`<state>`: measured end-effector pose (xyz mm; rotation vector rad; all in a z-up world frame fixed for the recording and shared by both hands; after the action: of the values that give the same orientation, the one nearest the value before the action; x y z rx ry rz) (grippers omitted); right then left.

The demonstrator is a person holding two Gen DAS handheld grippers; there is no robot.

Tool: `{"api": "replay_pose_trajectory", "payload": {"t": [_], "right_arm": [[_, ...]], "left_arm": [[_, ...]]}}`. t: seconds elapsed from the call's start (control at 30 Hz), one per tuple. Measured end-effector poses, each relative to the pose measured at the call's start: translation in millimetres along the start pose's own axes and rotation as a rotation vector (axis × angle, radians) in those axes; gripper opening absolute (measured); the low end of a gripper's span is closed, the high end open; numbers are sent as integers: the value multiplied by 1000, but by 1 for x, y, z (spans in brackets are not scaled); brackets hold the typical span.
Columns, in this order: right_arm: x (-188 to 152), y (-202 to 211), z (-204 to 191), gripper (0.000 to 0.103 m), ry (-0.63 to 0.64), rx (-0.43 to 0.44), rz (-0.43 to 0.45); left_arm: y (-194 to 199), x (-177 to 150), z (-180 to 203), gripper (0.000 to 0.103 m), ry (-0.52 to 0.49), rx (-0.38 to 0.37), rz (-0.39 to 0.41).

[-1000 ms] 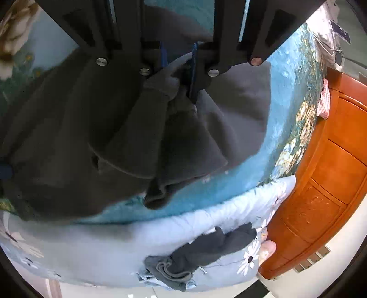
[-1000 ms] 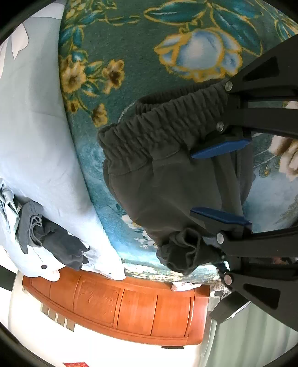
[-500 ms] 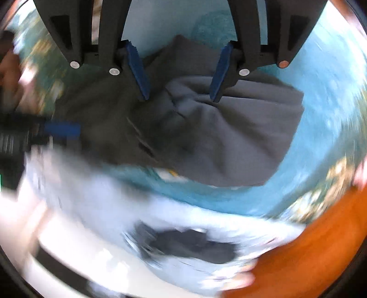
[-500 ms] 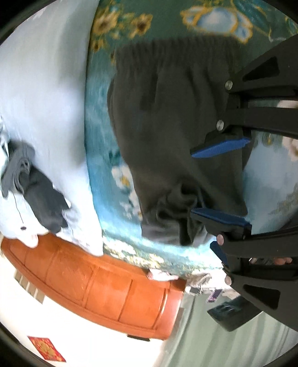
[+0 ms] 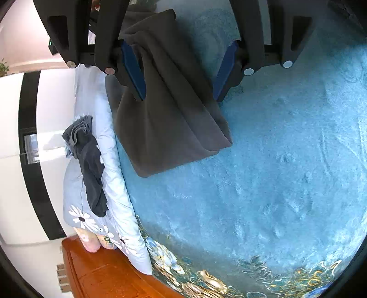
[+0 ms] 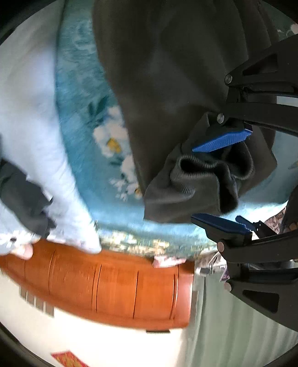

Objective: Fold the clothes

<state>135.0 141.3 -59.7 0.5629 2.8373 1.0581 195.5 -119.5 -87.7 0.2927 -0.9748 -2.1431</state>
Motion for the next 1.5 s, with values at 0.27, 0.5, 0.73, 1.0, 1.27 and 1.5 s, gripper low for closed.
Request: {"api": "replay_pose_trajectory", "payload": {"t": [0.27,0.5,0.73,1.0,1.27,1.5], "right_arm": [[-9,-12,-41,10,132,-2,-38],[-24,8,-60,5,244,95,-31],[-38,3,19,8,170,-69,-76],[-42,18,25,61,59,1,-72],[-45,4,30,66,-103,116,-101],[-41,-17,29,66,-153,110,-112]], "left_arm": [[-7,-4,-3,65,-18,10,-28],[-4,0,-8,65,40,-26,-20],[-8,-6,-4,65,20,-20,-44],[-4,-7,-8,65,36,-21,-39],[3,-12,19,65,-94,-58,-26],[1,-8,4,65,-3,-64,-41]]}}
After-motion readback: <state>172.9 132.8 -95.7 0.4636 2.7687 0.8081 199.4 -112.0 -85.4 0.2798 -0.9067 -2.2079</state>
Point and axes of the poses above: each gripper's, at about its wrist camera, not at the fingertips, and y roughly against the way its jaws point, z to its right, x to its top, the point moved 10 cm from there along -y, roughly the way its jaws point, and after that the axes turned 2 degrees about y, right-handed, at the moved point
